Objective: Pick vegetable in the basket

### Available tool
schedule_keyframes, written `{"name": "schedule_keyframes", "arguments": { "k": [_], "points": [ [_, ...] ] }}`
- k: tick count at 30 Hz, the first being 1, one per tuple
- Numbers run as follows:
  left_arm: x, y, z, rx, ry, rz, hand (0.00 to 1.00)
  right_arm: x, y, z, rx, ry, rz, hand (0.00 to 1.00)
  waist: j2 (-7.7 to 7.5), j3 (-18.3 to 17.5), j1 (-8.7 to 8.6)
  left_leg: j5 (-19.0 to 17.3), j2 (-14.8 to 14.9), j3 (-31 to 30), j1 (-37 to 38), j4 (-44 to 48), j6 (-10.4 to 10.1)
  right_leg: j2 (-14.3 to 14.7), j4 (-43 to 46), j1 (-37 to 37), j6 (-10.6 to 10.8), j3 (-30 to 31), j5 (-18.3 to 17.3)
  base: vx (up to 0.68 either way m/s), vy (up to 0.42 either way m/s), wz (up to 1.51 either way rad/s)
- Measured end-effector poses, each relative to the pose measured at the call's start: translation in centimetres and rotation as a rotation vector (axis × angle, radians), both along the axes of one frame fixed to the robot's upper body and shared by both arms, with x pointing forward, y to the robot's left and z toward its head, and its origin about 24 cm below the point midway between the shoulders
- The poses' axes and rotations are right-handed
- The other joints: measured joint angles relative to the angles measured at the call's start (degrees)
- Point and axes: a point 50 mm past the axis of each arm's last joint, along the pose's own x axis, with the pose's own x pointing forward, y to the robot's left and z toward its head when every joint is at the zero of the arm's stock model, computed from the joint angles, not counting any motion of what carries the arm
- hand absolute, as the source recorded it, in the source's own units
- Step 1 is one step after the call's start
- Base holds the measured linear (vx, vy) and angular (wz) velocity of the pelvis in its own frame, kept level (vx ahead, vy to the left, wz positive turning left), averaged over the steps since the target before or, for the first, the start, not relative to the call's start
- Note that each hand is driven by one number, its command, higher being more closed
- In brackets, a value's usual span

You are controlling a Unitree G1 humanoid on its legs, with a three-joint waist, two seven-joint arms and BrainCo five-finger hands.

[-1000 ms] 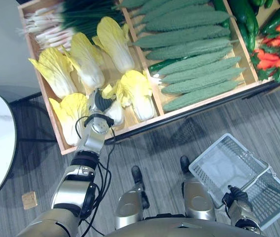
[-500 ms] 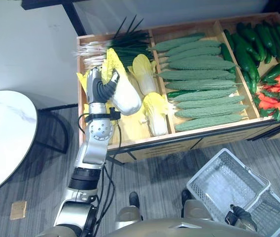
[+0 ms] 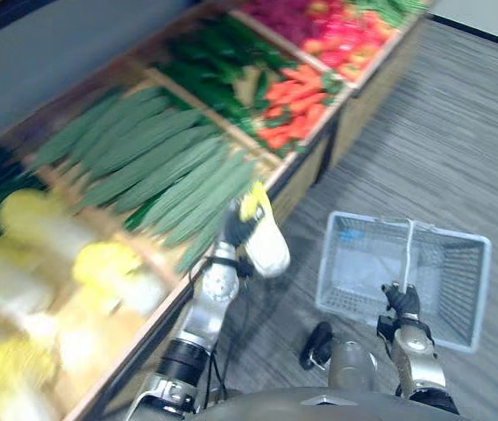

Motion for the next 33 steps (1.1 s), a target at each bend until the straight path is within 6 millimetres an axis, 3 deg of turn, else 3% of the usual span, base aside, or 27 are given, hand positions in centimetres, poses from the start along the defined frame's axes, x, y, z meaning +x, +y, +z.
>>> {"name": "schedule_keyframes", "arguments": {
  "k": [1,3,5,7,8,9,10,11,12,13,14,15,16,17,19,20,23,24,25,27,28,29,30,31,33],
  "points": [
    [-0.2,-0.5,-0.5,-0.002,0.027,-0.02,1.0,-0.1,0.7,0.3,0.002,-0.012,0.047,1.0,0.16,0.0,0.25,-3.9,-1.2,-8.2,-3.8,5.6,0.2,1.8,-1.1,0.7,-0.3,3.4,-0.2,0.28,-0.066,-1.84],
    [-0.9,-1.6,-1.6,0.004,0.078,-0.062,1.0,0.5,3.2,1.1,0.037,-0.05,0.203,1.0,-0.05,0.4,1.54,-11.9,-11.0,-26.0,-13.6,10.3,-1.6,5.5,-2.5,1.3,-2.1,13.9,-0.9,0.35,0.021,-2.61],
    [-1.4,-2.0,-2.5,0.021,0.118,-0.087,1.0,0.6,5.5,1.6,0.109,-0.071,0.32,1.0,-0.25,1.7,2.98,-16.0,-15.4,-32.8,-19.4,8.2,-1.7,7.7,-3.8,4.1,-2.0,21.3,-1.1,0.33,0.102,-2.19],
    [-1.5,-2.3,-2.7,0.024,0.131,-0.099,1.0,0.8,6.7,2.5,0.156,-0.106,0.395,1.0,-0.34,2.6,3.79,-16.8,-19.2,-38.8,-25.1,2.5,-2.4,8.1,-5.4,6.2,-1.5,26.9,-1.4,0.34,0.178,-1.4],
    [-1.4,-2.4,-2.7,0.024,0.128,-0.101,1.0,0.9,7.0,2.8,0.168,-0.121,0.413,1.0,-0.51,3.1,4.0,-16.6,-20.5,-40.7,-26.4,-0.5,-2.9,8.0,-5.9,6.8,-1.2,28.4,-1.6,0.34,0.239,-1.34],
    [-1.2,-2.6,-2.5,0.028,0.121,-0.107,1.0,0.9,7.4,3.3,0.215,-0.142,0.445,1.0,-0.61,3.3,4.47,-14.6,-23.1,-43.5,-28.8,-9.9,-5.4,7.5,-6.2,7.1,0.1,31.2,-2.2,0.28,0.222,-1.02],
    [-1.0,-2.8,-2.4,0.04,0.111,-0.118,1.0,0.9,7.5,3.7,0.25,-0.156,0.463,1.0,0.2,3.4,4.97,-12.1,-23.8,-44.0,-29.1,-17.3,-6.3,7.5,-6.1,7.5,1.2,32.5,-2.9,0.5,0.384,-1.32],
    [-0.7,-3.3,-2.3,0.061,0.107,-0.139,1.0,0.8,7.9,4.2,0.309,-0.173,0.501,1.0,0.68,3.8,6.14,-2.6,-23.7,-43.7,-27.3,-23.6,-6.3,7.7,-5.6,8.8,2.7,35.2,-4.7,0.47,0.33,-1.01],
    [-0.5,-3.0,-2.6,0.102,0.113,-0.161,1.0,0.6,8.5,4.5,0.404,-0.184,0.509,1.0,-1.3,3.0,6.77,-3.4,-25.4,-40.9,-25.9,-24.7,-5.8,5.5,-6.0,9.5,4.2,36.6,-5.0,0.49,0.311,-0.72],
    [-0.2,-3.1,-2.3,0.116,0.101,-0.174,1.0,0.5,8.6,5.0,0.442,-0.207,0.502,1.0,-1.67,2.8,6.76,-4.2,-26.1,-40.6,-26.0,-23.9,-4.4,4.7,-6.4,9.8,5.3,36.4,-4.7,0.4,0.182,-0.34],
    [0.4,-3.0,-1.9,0.135,0.082,-0.183,0.0,0.4,8.4,5.4,0.512,-0.222,0.505,1.0,-2.27,2.8,7.15,-6.1,-26.9,-39.2,-25.5,-22.2,-2.0,3.4,-5.2,10.1,6.1,36.5,-4.7,0.39,0.18,-0.2],
    [0.5,-2.8,-1.8,0.148,0.08,-0.187,0.0,0.4,8.4,5.4,0.556,-0.218,0.51,1.0,-2.59,2.8,7.18,-6.6,-27.3,-38.2,-24.3,-22.3,-1.4,2.7,-3.3,10.0,6.6,36.5,-4.9,0.56,0.264,-0.31],
    [0.5,-2.6,-1.8,0.168,0.075,-0.199,0.0,0.3,8.9,5.6,0.62,-0.219,0.538,1.0,-3.75,2.8,7.18,-7.0,-28.7,-36.3,-20.9,-24.0,-0.7,1.7,4.8,8.1,12.4,36.3,-5.9,0.5,0.238,-0.24],
    [0.5,-2.9,-1.8,0.181,0.07,-0.219,0.0,-0.1,9.5,5.6,0.665,-0.208,0.59,1.0,-4.13,2.7,7.04,-7.9,-29.6,-35.4,-17.7,-25.6,0.3,0.9,16.4,4.0,20.5,36.1,-4.8,0.48,0.207,-0.16],
    [0.5,-3.5,-1.6,0.197,0.057,-0.257,0.0,-0.6,10.3,5.6,0.726,-0.187,0.655,1.0,-4.49,2.9,6.61,-9.2,-30.0,-35.5,-12.5,-28.5,1.2,1.0,32.6,-2.3,20.3,35.1,-1.4,0.39,0.075,0.03],
    [0.4,-3.9,-1.6,0.204,0.051,-0.278,0.0,-1.0,10.9,5.6,0.766,-0.172,0.687,1.0,-4.64,2.9,6.38,-9.4,-30.1,-36.5,-9.3,-30.4,1.2,0.5,38.4,-5.0,17.5,32.6,-2.8,0.39,0.009,0.16],
    [0.8,-4.3,-1.1,0.239,0.013,-0.301,0.0,-1.7,11.5,5.6,0.865,-0.131,0.761,1.0,-4.5,3.0,5.53,-9.6,-28.3,-39.6,-5.0,-33.1,0.9,-3.5,36.3,-10.2,10.9,24.6,-6.4,0.41,-0.119,0.42],
    [1.0,-4.2,-1.0,0.249,0.006,-0.3,0.0,-1.7,11.5,5.7,0.891,-0.122,0.775,1.0,-4.1,3.2,5.52,-9.9,-27.4,-40.4,-4.6,-33.1,0.4,-3.9,33.3,-11.2,10.3,23.8,-6.7,0.45,-0.269,0.47],
    [1.5,-4.1,-0.7,0.261,-0.004,-0.292,0.0,-1.6,11.6,5.8,0.921,-0.106,0.797,1.0,-3.38,3.6,5.53,-10.3,-25.4,-41.9,-4.4,-33.0,-0.2,-4.0,26.0,-12.7,10.2,23.8,-6.5,0.38,-0.313,0.57],
    [2.6,-4.0,-0.1,0.273,-0.036,-0.267,0.0,-1.4,11.5,5.9,0.945,-0.098,0.795,1.0,-2.48,4.1,5.41,-11.1,-22.8,-44.9,-5.0,-32.2,-1.6,-4.0,10.5,-13.4,11.6,28.7,-2.4,0.38,-0.355,0.73],
    [3.0,-3.9,0.2,0.281,-0.051,-0.254,0.0,-1.3,11.4,5.9,0.951,-0.094,0.788,1.0,-2.75,4.0,5.33,-11.8,-22.2,-46.5,-6.0,-30.8,-2.9,-4.4,1.8,-13.0,12.3,34.5,1.7,0.34,-0.39,1.04],
    [3.5,-3.7,0.6,0.293,-0.078,-0.237,0.0,-1.4,11.0,5.8,0.963,-0.095,0.758,1.0,-3.56,3.7,5.12,-13.5,-21.7,-48.6,-6.5,-29.3,-5.8,-6.1,-7.9,-10.7,13.8,41.3,6.9,0.47,-0.558,1.46],
    [3.6,-3.0,0.7,0.301,-0.086,-0.218,0.0,-1.3,10.6,5.6,0.969,-0.103,0.706,1.0,-3.52,3.8,5.06,-15.6,-20.4,-50.7,-5.5,-28.7,-9.4,-7.1,-9.5,-8.4,20.3,43.2,12.8,0.47,-0.578,1.22],
    [3.6,-3.1,0.7,0.282,-0.081,-0.197,0.0,-1.0,10.0,5.3,0.936,-0.091,0.69,1.0,-0.6,4.4,5.17,-15.5,-17.6,-51.3,-5.1,-28.6,-9.9,-4.5,-6.1,-8.5,17.6,41.0,10.6,0.4,-0.545,1.07],
    [3.3,-1.6,0.5,0.219,-0.066,-0.1,0.0,0.5,7.8,4.9,0.837,-0.119,0.56,1.0,0.78,4.0,5.28,-9.2,-15.5,-52.8,-6.6,-28.6,-11.6,-3.4,4.8,-9.5,14.7,36.0,2.9,0.33,-0.565,1.06]
  ]
}}
